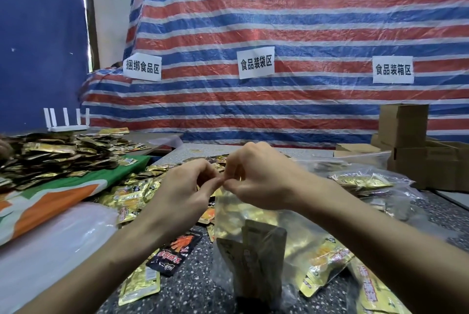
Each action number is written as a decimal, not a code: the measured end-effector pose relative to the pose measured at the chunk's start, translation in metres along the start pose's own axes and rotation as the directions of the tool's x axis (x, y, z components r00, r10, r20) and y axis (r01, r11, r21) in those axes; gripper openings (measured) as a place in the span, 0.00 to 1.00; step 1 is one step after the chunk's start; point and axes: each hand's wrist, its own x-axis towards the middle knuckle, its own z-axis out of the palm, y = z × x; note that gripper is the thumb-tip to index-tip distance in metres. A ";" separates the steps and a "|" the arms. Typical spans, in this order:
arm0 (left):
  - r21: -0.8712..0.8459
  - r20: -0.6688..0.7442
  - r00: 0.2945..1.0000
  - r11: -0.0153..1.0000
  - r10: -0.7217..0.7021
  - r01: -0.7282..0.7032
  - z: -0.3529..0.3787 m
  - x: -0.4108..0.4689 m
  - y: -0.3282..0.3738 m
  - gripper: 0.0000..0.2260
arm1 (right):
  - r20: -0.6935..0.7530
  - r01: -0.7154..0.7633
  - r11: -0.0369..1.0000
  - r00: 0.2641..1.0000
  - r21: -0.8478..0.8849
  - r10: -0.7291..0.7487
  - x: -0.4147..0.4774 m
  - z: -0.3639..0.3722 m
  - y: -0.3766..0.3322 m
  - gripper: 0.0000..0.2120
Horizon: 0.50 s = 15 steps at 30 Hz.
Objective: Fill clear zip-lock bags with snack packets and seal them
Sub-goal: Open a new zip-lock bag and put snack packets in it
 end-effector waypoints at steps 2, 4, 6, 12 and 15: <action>0.005 0.013 1.000 1.000 0.027 -0.027 0.000 -0.001 -0.001 0.07 | -0.007 0.004 0.999 1.000 -0.046 -0.004 -0.001 0.001 -0.001 0.05; 0.073 0.067 0.994 0.993 0.086 -0.091 -0.001 -0.002 -0.003 0.06 | -0.013 0.002 0.996 1.000 -0.089 -0.003 -0.001 0.002 0.000 0.05; 0.141 0.146 0.981 0.979 0.128 -0.149 -0.002 -0.003 -0.006 0.04 | -0.017 -0.006 0.997 1.000 -0.080 0.005 -0.002 0.003 0.003 0.04; 0.068 0.032 0.984 0.982 0.177 -0.179 0.001 -0.005 -0.004 0.06 | -0.010 -0.045 0.999 0.999 -0.015 0.045 -0.007 0.001 0.007 0.04; -0.068 -0.016 0.991 0.988 0.136 -0.137 0.002 -0.007 -0.002 0.06 | 0.010 -0.041 0.999 0.999 0.034 0.041 -0.015 -0.004 0.010 0.04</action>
